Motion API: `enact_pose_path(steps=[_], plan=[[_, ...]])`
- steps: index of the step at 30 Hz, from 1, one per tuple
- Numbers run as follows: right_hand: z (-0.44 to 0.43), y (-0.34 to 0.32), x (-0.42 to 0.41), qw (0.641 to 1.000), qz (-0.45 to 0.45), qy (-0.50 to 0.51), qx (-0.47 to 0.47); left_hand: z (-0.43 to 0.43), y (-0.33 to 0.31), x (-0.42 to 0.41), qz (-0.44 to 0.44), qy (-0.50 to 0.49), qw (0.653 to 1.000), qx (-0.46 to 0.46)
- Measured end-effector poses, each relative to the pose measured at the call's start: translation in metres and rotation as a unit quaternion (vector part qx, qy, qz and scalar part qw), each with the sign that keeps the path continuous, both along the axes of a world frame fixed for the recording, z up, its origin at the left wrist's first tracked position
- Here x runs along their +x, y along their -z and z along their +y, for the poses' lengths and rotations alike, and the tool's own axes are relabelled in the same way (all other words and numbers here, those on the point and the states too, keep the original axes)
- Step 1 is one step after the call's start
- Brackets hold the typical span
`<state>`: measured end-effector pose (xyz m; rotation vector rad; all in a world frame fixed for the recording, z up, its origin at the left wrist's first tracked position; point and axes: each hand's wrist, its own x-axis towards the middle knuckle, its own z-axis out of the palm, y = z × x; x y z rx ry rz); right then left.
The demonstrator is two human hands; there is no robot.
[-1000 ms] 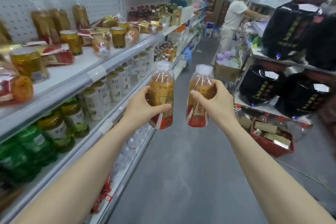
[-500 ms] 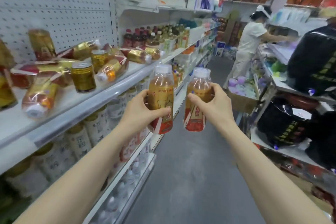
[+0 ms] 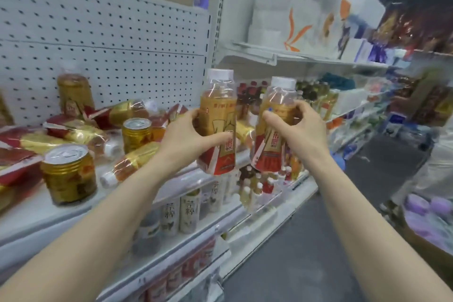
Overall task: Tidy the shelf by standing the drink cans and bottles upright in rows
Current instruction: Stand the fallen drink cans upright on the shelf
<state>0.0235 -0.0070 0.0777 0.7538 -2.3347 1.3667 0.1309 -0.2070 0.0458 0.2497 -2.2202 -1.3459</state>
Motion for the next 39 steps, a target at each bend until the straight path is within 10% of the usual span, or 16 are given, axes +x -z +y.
enact_pose_path(steps=[18, 35, 39], plan=[[-0.218, -0.016, -0.24, 0.985, -0.029, -0.161, 0.049, -0.099, -0.04, -0.121, 0.027, -0.206, 0.978, 0.033], [-0.295, 0.023, -0.301, 0.949, -0.111, -0.256, 0.146, -0.117, -0.031, -0.158, -0.044, -0.28, 0.958, -0.037], [-0.263, -0.008, -0.279, 0.96, -0.006, -0.281, 0.001, -0.107, -0.028, -0.167, -0.041, -0.285, 0.957, -0.029]])
